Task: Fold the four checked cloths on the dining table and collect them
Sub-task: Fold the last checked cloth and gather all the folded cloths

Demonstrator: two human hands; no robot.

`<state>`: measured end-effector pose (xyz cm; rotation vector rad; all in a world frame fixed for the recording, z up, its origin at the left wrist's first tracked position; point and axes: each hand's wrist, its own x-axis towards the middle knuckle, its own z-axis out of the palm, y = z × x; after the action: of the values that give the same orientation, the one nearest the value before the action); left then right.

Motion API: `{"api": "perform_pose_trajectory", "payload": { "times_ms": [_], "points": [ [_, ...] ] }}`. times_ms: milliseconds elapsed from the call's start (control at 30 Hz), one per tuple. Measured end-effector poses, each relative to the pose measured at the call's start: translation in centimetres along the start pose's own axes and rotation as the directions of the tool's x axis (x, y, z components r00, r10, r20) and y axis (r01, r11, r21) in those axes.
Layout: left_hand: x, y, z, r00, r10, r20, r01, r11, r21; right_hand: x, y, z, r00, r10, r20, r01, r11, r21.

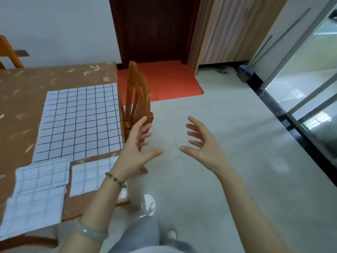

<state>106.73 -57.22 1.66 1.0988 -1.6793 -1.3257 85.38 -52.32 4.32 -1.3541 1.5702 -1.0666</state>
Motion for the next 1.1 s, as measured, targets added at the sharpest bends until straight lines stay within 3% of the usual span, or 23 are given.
{"api": "perform_pose_trajectory", "payload": {
  "times_ms": [300, 633, 800, 967, 1100],
  "points": [
    [6.5, -0.5, 2.6, 0.991, -0.033, -0.129, 0.037, 0.999, 0.028, 7.3, 3.9, -4.2, 0.994, 0.029, 0.108, -0.028, 1.000, -0.006],
    [22.0, -1.7, 3.3, 0.931, -0.079, -0.357, 0.067, 0.997, -0.046, 25.7, 4.0, -7.5, 0.965, -0.013, 0.262, 0.020, 0.999, -0.026],
    [27.7, -1.2, 1.1, 0.899, -0.092, -0.428, 0.100, 0.995, -0.003, 34.3, 2.9, -6.7, 0.929, -0.049, 0.368, 0.059, 0.998, -0.017],
    [30.5, -2.4, -1.4, 0.827, -0.144, -0.544, 0.162, 0.987, -0.014, 41.8, 1.8, -3.7, 0.856, -0.083, 0.511, 0.108, 0.994, -0.020],
    [32.4, -3.4, -3.1, 0.694, -0.221, -0.685, 0.214, 0.972, -0.097, 48.1, 0.5, -0.1, 0.749, -0.171, 0.640, 0.196, 0.980, 0.032]
  ]
}}
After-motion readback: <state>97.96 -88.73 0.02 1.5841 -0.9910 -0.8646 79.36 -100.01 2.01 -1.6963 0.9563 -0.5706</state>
